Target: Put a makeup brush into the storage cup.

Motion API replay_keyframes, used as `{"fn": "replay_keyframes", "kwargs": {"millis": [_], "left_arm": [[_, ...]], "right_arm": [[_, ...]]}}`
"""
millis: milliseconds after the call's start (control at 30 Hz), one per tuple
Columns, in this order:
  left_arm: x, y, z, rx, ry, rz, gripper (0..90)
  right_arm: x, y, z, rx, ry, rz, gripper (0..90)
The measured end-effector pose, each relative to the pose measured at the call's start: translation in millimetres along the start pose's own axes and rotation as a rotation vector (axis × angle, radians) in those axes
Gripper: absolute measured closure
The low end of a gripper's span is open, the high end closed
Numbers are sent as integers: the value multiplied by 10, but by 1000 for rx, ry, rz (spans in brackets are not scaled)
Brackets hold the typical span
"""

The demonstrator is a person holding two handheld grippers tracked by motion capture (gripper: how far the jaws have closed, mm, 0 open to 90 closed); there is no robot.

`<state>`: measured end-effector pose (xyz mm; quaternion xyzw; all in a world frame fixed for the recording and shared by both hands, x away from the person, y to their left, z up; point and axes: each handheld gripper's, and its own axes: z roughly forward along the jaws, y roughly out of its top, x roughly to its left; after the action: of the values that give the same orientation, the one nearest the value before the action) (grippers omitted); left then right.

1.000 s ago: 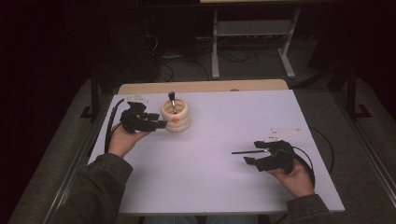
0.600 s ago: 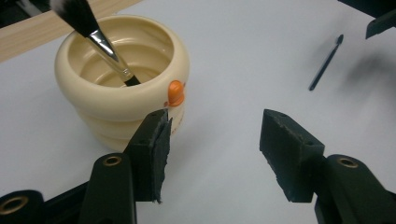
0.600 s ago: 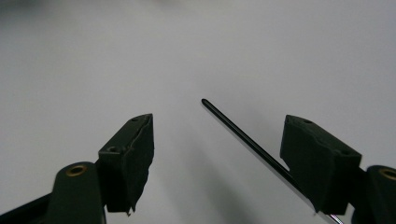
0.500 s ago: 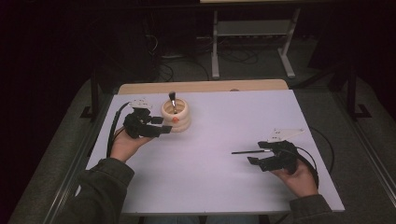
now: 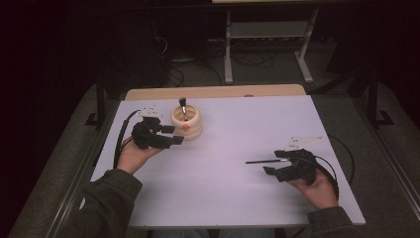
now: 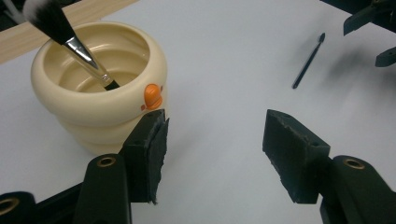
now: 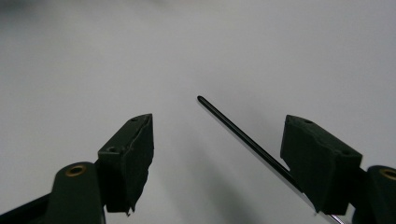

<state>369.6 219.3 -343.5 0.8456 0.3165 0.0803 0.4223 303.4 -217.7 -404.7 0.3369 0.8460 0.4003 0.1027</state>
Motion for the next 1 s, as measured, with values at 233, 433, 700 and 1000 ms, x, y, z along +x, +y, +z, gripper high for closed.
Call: {"fn": "replay_keyframes", "kwargs": {"millis": [233,433,700,1000], "left_arm": [[-120,0,79,19,-29,25,370],[-247,15,165,30,-58,58,357],[-479,118,453,74,-117,144,360],[-641,234,716,79,-199,162,389]], "right_arm": [[-18,-13,-11,5,0,10,242],[-26,-33,-46,9,-8,2,240],[-128,-83,-95,13,-18,39,240],[-189,-124,-94,52,-15,61,240]]}}
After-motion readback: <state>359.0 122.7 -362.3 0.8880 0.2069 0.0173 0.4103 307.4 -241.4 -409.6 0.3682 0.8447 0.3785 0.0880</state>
